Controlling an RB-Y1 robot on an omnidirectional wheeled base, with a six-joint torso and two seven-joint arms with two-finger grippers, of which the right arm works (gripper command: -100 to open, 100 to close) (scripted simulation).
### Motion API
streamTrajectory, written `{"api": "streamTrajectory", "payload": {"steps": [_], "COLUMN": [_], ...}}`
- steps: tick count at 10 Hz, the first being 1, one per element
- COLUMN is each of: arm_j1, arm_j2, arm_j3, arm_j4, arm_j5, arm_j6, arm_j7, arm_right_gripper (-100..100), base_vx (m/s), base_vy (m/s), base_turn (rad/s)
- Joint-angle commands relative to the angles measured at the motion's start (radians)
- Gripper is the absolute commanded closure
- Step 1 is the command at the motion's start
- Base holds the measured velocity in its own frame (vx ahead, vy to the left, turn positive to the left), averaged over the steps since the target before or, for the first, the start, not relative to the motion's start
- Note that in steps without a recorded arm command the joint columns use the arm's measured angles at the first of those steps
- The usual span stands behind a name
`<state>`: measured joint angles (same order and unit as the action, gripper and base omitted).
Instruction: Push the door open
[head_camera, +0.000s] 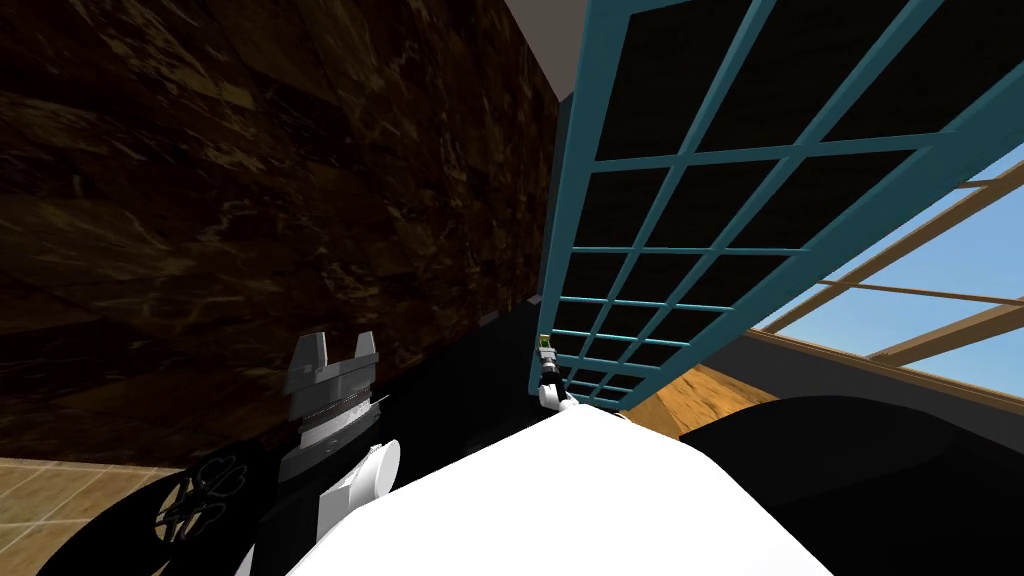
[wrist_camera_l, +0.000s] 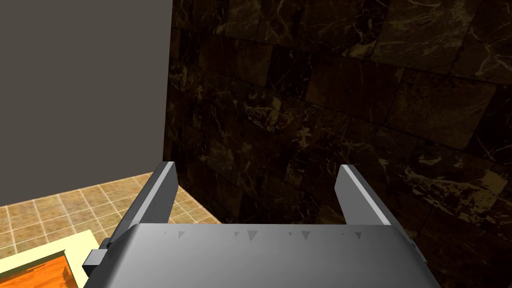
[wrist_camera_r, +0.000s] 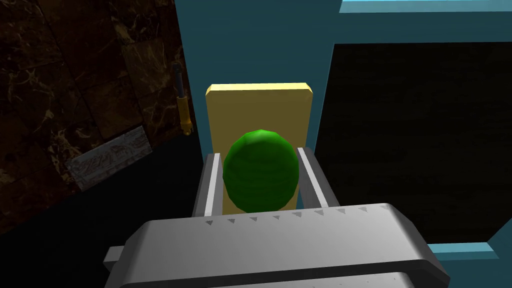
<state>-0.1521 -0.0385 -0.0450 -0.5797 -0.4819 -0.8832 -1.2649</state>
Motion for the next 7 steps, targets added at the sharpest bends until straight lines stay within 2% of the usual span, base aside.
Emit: {"api": "streamTrajectory", "payload": {"steps": [1, 3, 4, 6, 7], "arm_j1": [0.007, 0.007, 0.005, 0.005, 0.004], "arm_j2": [-0.011, -0.011, -0.012, -0.012, -0.008], "arm_j3": [-0.021, -0.021, -0.04, -0.04, -0.056], "arm_j4": [-0.021, -0.021, -0.021, -0.021, -0.02], "arm_j5": [-0.012, -0.012, -0.024, -0.024, -0.035], "arm_j6": [0.001, 0.001, -0.002, -0.002, -0.004], "arm_j7": [0.009, 0.009, 0.013, 0.013, 0.017], "arm_right_gripper": [100, 100, 100, 100, 100], "base_vx": [0.212, 0.096, 0.126, 0.094, 0.14], "base_vy": [0.025, -0.002, 0.024, 0.021, 0.028], "base_turn": [-0.074, -0.007, -0.048, -0.036, -0.059]}}
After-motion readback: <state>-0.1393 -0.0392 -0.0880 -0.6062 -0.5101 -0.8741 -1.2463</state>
